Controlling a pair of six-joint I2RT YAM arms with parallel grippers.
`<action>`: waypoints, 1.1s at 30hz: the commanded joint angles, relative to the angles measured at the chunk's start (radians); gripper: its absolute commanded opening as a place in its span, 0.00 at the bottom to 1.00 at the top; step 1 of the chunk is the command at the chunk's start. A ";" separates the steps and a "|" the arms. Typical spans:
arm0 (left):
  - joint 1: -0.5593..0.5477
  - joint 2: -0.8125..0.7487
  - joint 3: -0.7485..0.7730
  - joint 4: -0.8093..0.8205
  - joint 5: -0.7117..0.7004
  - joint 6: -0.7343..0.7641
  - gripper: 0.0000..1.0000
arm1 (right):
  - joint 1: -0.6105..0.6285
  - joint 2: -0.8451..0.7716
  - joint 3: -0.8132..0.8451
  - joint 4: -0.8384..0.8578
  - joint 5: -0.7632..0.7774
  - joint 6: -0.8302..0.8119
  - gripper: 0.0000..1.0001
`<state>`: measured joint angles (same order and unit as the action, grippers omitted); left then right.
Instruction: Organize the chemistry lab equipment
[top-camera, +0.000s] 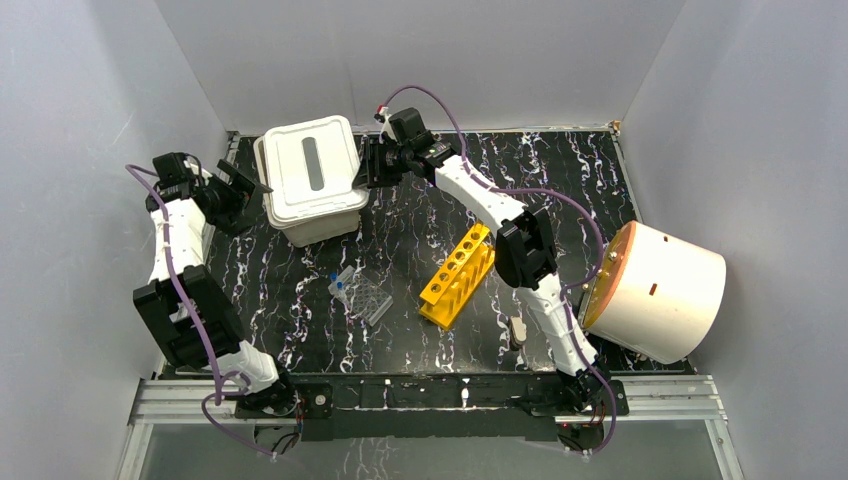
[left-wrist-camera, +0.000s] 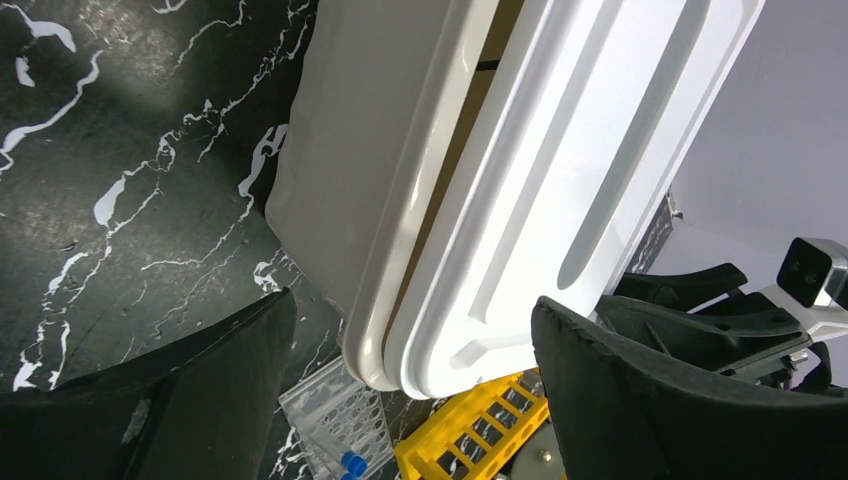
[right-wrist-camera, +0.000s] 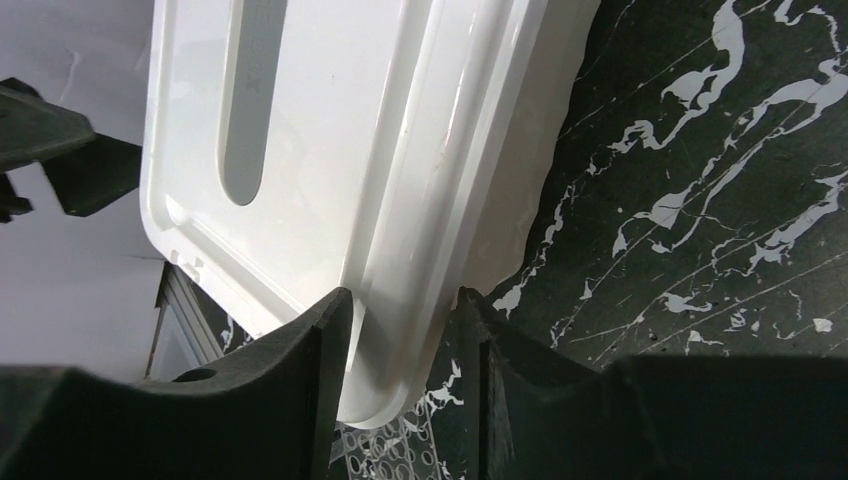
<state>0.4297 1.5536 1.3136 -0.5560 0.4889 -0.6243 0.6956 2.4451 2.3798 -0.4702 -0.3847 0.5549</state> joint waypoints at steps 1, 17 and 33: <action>0.000 0.019 -0.015 0.023 0.087 -0.012 0.87 | -0.003 0.010 0.069 0.067 -0.056 0.038 0.49; -0.001 0.059 -0.024 0.006 0.047 -0.024 0.68 | -0.011 0.060 0.104 0.120 -0.110 0.020 0.45; 0.001 0.059 -0.022 -0.024 -0.029 -0.001 0.37 | -0.011 0.064 0.102 0.122 -0.110 0.011 0.54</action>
<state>0.4263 1.6272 1.2984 -0.5282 0.5091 -0.6464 0.6876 2.5126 2.4332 -0.3859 -0.4820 0.5865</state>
